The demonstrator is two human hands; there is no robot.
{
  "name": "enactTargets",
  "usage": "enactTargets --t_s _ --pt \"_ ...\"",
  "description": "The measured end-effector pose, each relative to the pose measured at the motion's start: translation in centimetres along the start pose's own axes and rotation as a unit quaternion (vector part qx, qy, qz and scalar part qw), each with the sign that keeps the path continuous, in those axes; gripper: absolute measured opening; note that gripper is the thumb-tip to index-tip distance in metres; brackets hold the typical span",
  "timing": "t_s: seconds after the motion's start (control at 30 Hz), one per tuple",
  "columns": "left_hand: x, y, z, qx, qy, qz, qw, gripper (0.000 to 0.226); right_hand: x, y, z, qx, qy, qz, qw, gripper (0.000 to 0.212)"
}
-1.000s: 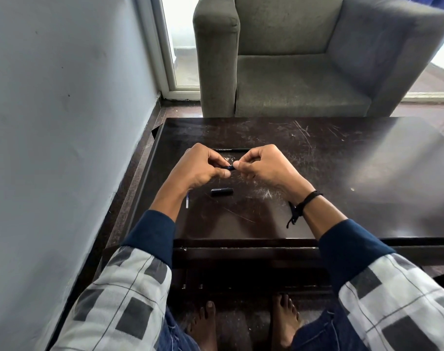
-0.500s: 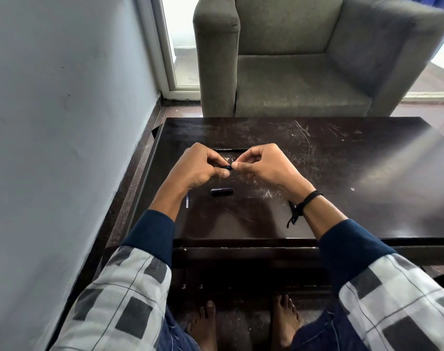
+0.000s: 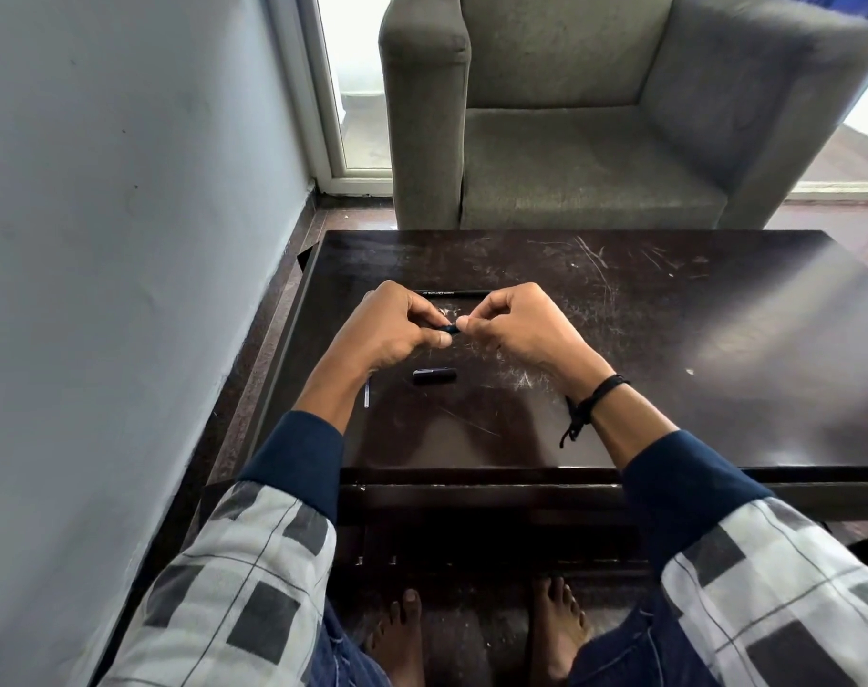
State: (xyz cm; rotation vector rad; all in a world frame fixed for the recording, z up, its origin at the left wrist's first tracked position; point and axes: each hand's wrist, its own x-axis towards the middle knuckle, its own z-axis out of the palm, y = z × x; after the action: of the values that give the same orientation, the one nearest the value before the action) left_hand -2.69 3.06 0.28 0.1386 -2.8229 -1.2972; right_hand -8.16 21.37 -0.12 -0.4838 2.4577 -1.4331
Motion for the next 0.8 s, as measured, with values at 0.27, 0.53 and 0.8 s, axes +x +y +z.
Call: enactTargets --t_s 0.27,0.53,0.8 --pt "0.02 0.0 -0.14 0.002 0.004 -0.002 1.0 0.021 -0.07 0.06 -0.09 0.021 -0.004 -0.02 1.0 0.016" --pt "0.16 -0.03 -0.06 0.009 0.005 0.009 1.0 0.02 0.1 -0.05 0.12 -0.014 0.01 0.002 1.0 0.034" --pt "0.14 -0.1 -0.08 0.005 0.005 0.007 1.0 0.021 0.09 0.12 0.06 -0.005 0.002 -0.008 1.0 0.022"
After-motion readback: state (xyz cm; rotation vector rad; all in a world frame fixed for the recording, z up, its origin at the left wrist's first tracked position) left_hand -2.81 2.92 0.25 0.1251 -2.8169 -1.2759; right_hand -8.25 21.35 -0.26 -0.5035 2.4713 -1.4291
